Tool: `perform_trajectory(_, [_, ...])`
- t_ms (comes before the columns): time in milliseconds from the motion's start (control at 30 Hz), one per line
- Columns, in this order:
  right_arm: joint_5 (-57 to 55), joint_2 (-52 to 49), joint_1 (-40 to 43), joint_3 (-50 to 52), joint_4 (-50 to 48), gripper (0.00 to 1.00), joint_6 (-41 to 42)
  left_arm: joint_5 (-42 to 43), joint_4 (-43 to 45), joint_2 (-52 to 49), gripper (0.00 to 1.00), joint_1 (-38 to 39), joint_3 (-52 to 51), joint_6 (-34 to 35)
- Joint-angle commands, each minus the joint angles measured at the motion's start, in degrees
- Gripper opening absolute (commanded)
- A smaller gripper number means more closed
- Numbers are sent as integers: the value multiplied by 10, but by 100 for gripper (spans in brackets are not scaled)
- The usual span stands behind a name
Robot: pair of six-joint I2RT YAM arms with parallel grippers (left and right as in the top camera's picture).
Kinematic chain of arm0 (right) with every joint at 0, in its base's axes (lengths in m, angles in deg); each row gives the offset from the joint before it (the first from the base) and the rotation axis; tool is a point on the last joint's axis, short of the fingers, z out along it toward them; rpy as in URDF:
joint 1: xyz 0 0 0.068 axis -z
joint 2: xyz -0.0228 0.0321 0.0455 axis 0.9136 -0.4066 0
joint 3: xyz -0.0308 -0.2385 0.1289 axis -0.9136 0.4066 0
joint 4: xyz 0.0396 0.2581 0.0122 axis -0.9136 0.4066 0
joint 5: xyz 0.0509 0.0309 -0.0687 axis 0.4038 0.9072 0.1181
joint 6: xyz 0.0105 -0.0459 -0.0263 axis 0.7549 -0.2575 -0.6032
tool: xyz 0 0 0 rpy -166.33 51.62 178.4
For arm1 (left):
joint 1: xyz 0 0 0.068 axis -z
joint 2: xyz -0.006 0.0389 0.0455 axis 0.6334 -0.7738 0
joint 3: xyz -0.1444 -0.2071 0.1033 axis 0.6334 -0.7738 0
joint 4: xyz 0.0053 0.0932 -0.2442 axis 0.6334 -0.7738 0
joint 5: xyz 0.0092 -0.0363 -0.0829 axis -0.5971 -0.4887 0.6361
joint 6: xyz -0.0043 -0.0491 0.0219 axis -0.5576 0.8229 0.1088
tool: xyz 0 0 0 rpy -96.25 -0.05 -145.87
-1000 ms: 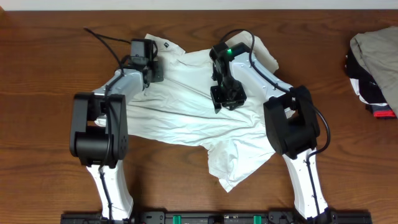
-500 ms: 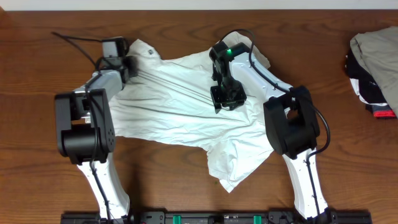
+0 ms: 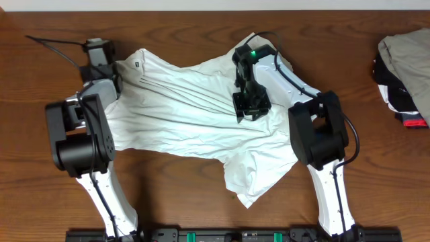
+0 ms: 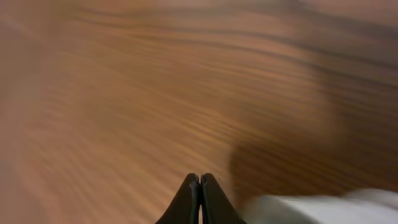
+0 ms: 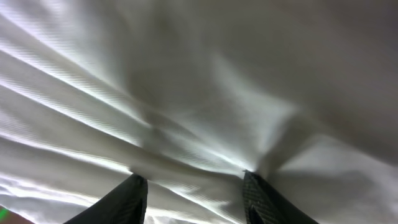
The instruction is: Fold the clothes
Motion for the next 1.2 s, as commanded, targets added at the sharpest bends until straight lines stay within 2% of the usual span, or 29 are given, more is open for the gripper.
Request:
perform_trajectory(0, [-60,-45,16,28,0,49,8,-126,28,-7,6,-22,-4,-54])
perform_trajectory(167, [-61,-45,15,28,-1,48,14,-173,12,5,8,-31,-4,-54])
perform_trajectory(200, [-61,-45,16,28,-3,47,14,-173,2,11,14,-28,-4,-54])
perform_trajectory(233, [-61,-45,16,28,-7,47,15,-173,-9,19,16,-23,-4,-48])
perform_trajectory(333, [-61,-44,20,20,-26,48,26,-173,-25,46,17,-1,-4,-16])
perform_trajectory(367, [-61,-44,22,14,-29,49,27,-173,-31,60,27,10,-4,-3])
perform_trajectory(433, [-61,-41,28,-4,-30,51,27,-171,-47,87,29,34,-4,26])
perform_trajectory(567, [-61,-33,44,-73,-17,54,21,-137,-109,149,57,85,-4,91])
perform_trajectory(633, [-58,-31,51,-120,-10,58,9,-79,-163,181,77,112,-4,127])
perform_trajectory(700, [-56,-30,55,-167,-10,64,0,-6,-223,210,93,137,-4,187])
perform_trajectory(833, [-55,-30,57,-235,-22,68,-29,122,-323,239,99,169,-4,281])
perform_trajectory(967, [-55,-31,56,-245,-49,69,-62,213,-407,236,98,183,-6,351])
perform_trajectory(1167, [-56,-33,42,-229,-59,60,-72,242,-466,235,98,190,-15,359])
